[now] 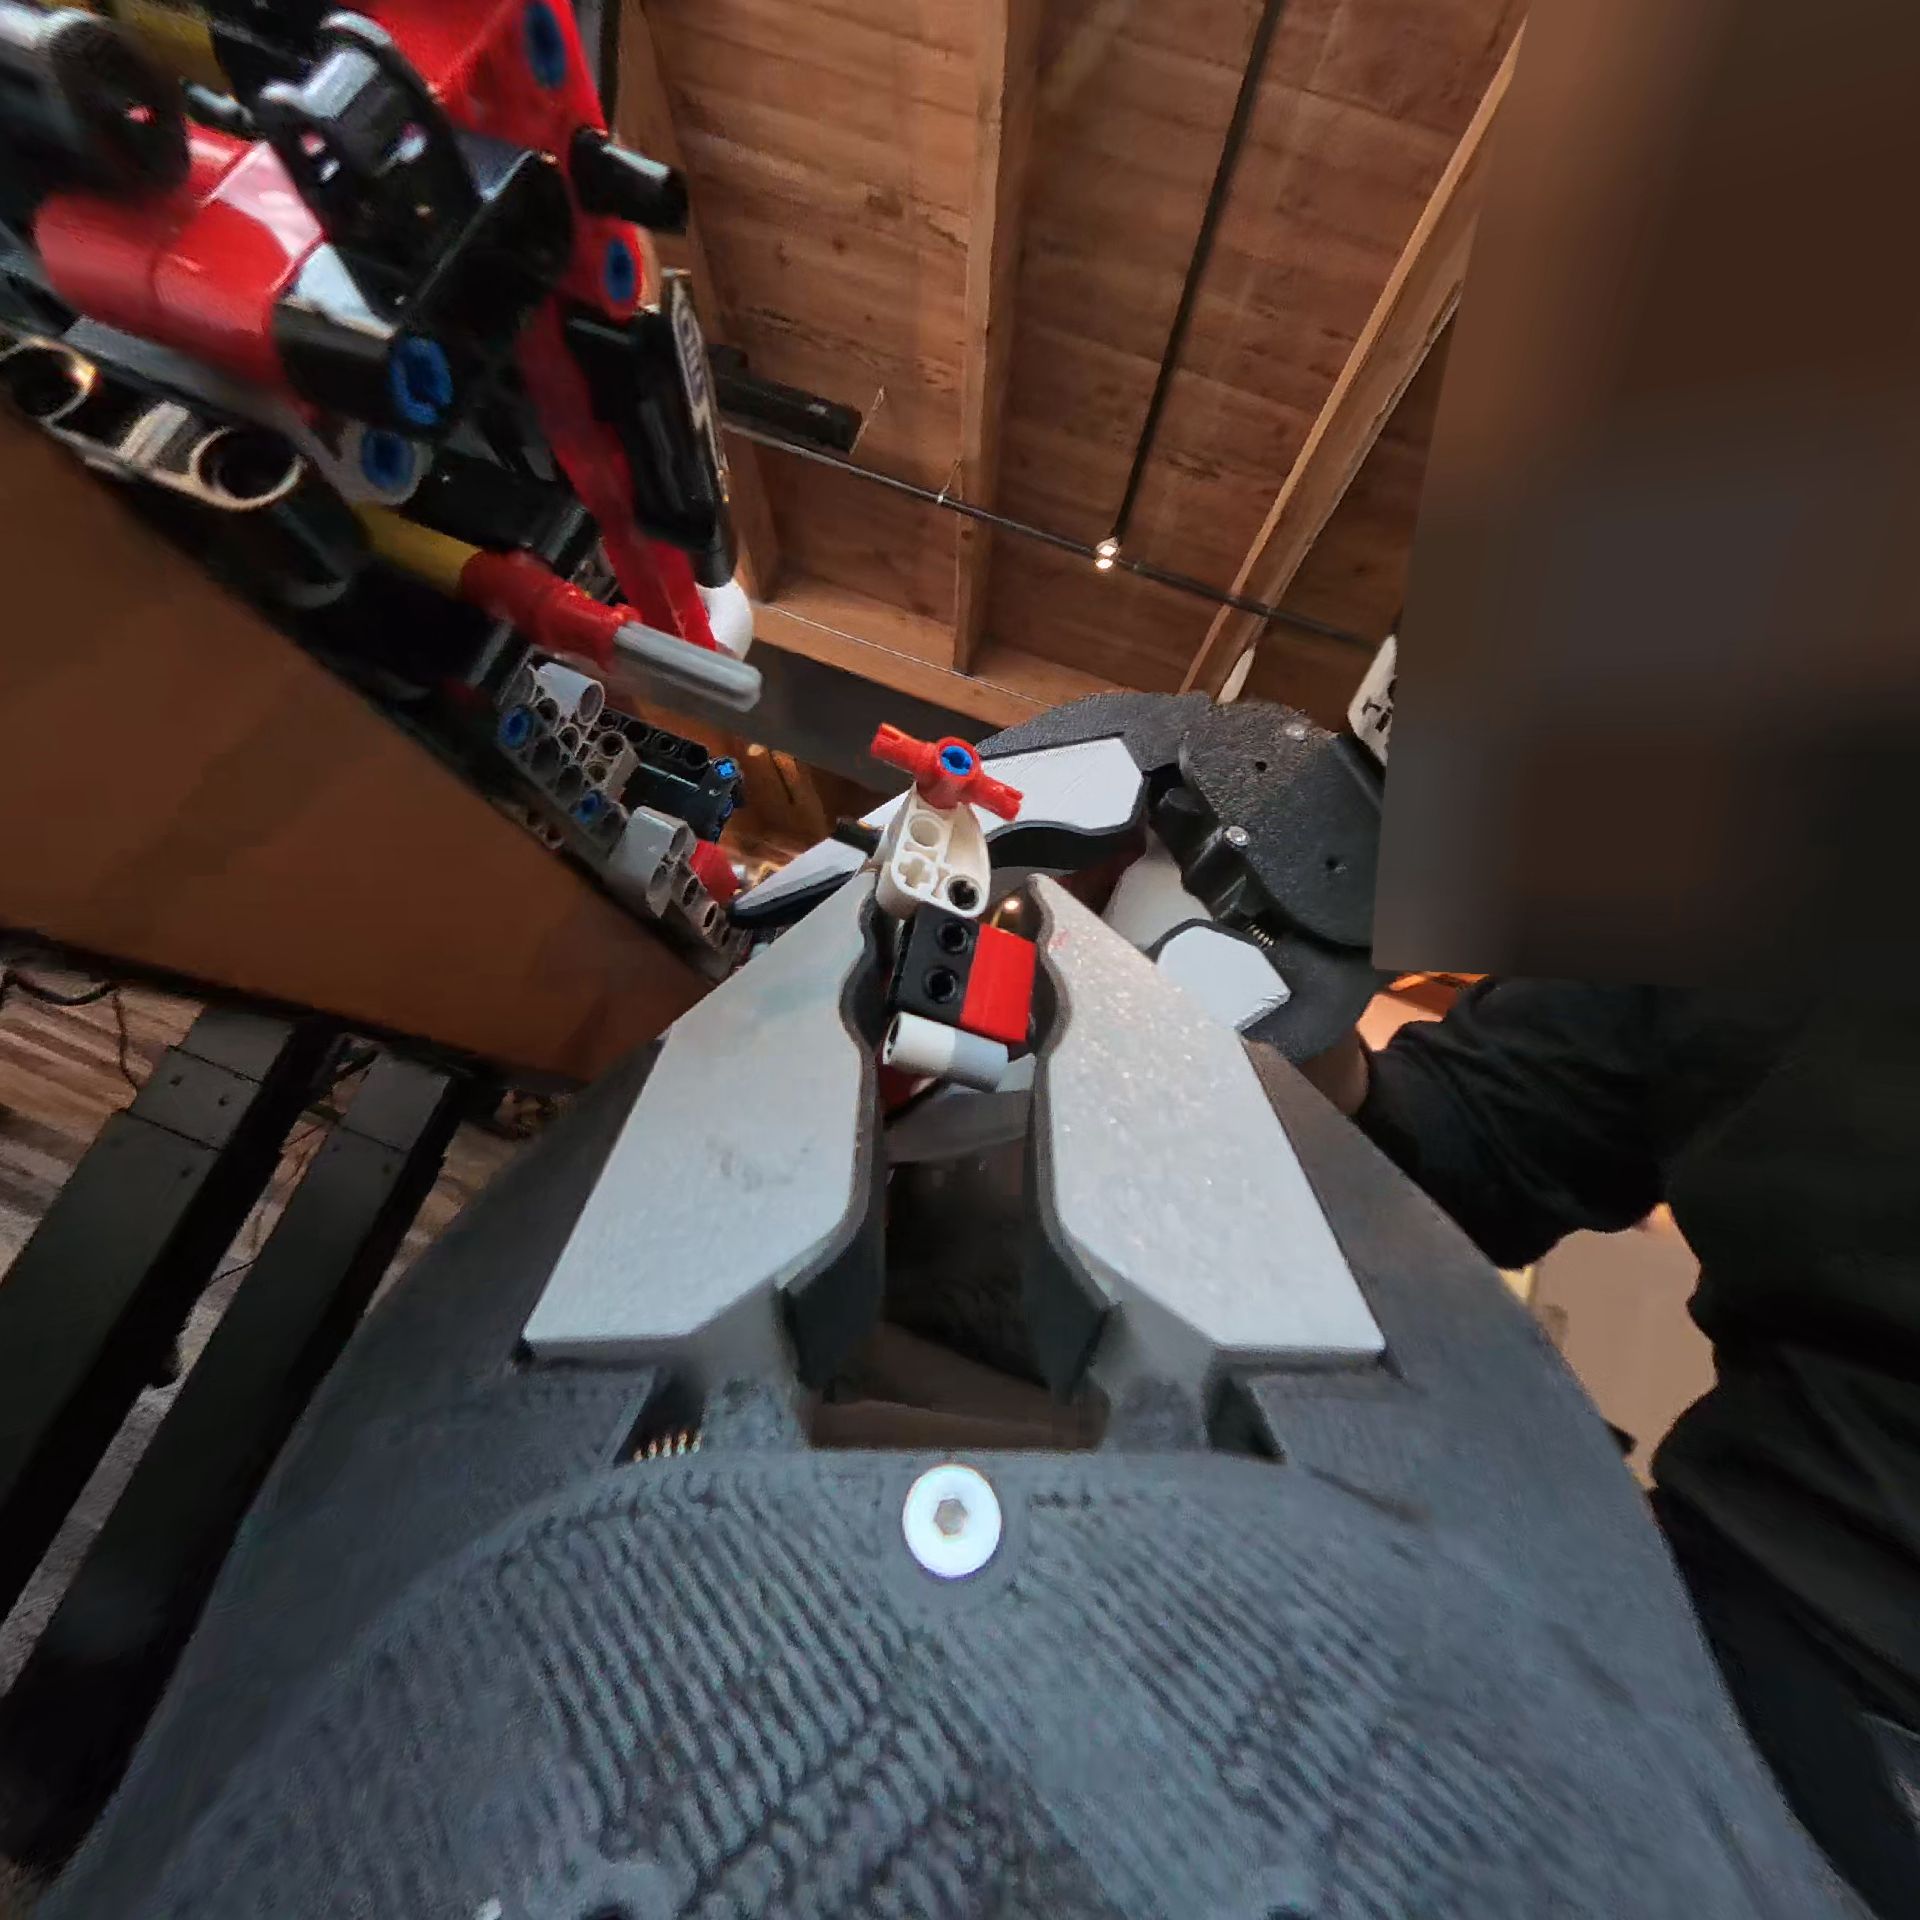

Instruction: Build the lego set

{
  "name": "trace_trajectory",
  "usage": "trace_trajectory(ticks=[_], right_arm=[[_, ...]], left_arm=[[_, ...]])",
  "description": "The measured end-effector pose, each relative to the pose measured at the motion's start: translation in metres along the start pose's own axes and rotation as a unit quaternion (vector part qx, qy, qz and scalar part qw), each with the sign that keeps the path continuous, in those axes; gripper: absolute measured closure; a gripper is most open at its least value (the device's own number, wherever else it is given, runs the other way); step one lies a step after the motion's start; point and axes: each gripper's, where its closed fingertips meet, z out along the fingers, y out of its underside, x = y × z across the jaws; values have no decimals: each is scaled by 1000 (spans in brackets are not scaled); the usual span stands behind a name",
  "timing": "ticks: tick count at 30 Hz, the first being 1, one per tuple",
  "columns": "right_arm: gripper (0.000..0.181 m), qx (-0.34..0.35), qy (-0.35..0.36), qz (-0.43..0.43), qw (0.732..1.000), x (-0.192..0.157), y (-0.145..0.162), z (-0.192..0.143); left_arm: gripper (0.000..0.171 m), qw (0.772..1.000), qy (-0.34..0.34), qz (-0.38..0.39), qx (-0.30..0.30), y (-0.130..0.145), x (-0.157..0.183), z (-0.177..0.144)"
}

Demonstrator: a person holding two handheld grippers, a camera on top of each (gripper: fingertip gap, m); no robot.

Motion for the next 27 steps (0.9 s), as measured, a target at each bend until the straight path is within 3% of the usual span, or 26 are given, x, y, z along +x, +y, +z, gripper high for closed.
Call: trace_trajectory(ticks=[5, 8, 11, 15, 18, 20, 22, 23, 27], right_arm=[[136, 14, -5, 25, 1000, 2, 2, 0], [144, 21, -12, 43, 999, 3, 1, -2], [144, 29, 17, 30, 999, 8, 1, -5], [148, 71, 3, -7, 997, 2, -8, -7], [165, 121, -81, 35, 989, 5, -15, -21], [161, 142, -164, 48, 975, 4, -20, -30], [152, 132, -237, 47, 961, -1, -20, -33], [168, 131, -285, 41, 949, -9, -20, -37], [172, 100, -372, 77, 920, -11, -20, -35]], left_arm=[[150, 993, 70, -85, 52, -4, -7, -3], [148, 995, 53, -56, 58, -4, -8, -4], [146, 997, 44, -53, 46, -3, -8, 1], [149, 998, 42, -31, 41, -11, -7, -4], [149, 997, 69, -29, 10, -14, -3, -9], [149, 992, 113, -58, 16, -20, 6, -14], [149, 991, 128, -51, -3, -13, 14, -10], [149, 988, 140, -55, -17, -8, 19, -7], [149, 991, 123, -60, 13, -12, 15, -3]])
